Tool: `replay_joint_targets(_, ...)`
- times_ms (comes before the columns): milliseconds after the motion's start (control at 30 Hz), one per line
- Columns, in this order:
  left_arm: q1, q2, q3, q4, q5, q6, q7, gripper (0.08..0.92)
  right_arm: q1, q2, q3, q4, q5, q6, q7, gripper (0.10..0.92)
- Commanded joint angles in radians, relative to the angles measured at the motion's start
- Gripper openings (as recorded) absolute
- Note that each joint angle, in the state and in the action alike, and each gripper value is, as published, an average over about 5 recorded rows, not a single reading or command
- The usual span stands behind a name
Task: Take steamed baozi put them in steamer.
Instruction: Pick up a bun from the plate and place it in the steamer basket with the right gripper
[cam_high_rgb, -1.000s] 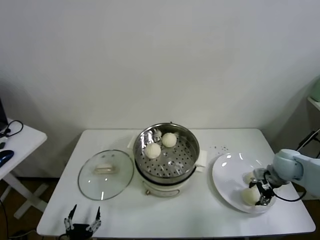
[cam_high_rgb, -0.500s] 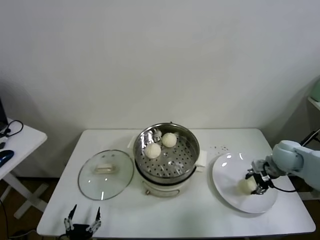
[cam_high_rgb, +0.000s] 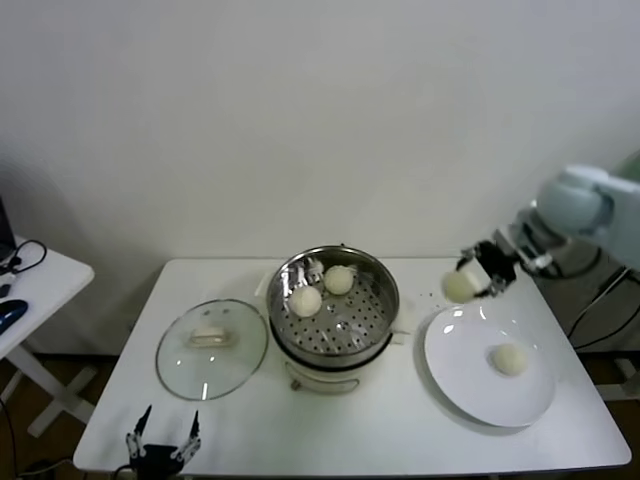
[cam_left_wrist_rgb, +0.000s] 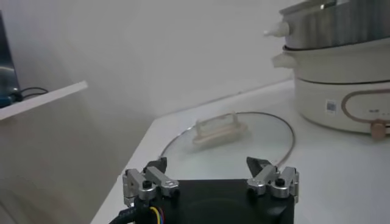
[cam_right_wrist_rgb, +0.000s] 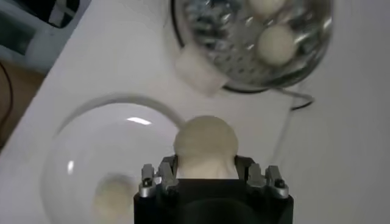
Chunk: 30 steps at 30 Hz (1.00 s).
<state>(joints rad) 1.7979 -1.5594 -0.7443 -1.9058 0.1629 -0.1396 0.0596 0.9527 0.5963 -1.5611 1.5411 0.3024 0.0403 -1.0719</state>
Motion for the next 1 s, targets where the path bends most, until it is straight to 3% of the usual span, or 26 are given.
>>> replay_joint_targets(33, 0.001, -0.003, 0.0, -0.015, -0.004, 0.002, 0.0, 0.823, 0.27, 0.292, 0.118, 0.04, 0.116, 0.165, -0.069, 0.628)
replay_joint_targets(333, 0.002, -0.003, 0.0, -0.019, -0.005, 0.001, 0.001, 0.823, 0.078, 0.394, 0.134, 0.281, -0.098, 0.16, -0.005, 0.628)
replay_joint_targets(633, -0.004, -0.007, -0.003, -0.016, -0.009, 0.002, 0.001, 0.823, -0.124, 0.439, 0.075, 0.221, -0.28, 0.167, 0.037, 0.62)
replay_joint_targets(1000, -0.015, -0.006, -0.003, 0.006, -0.008, 0.003, 0.001, 0.823, -0.278, 0.469, 0.069, 0.128, -0.353, 0.165, 0.066, 0.619)
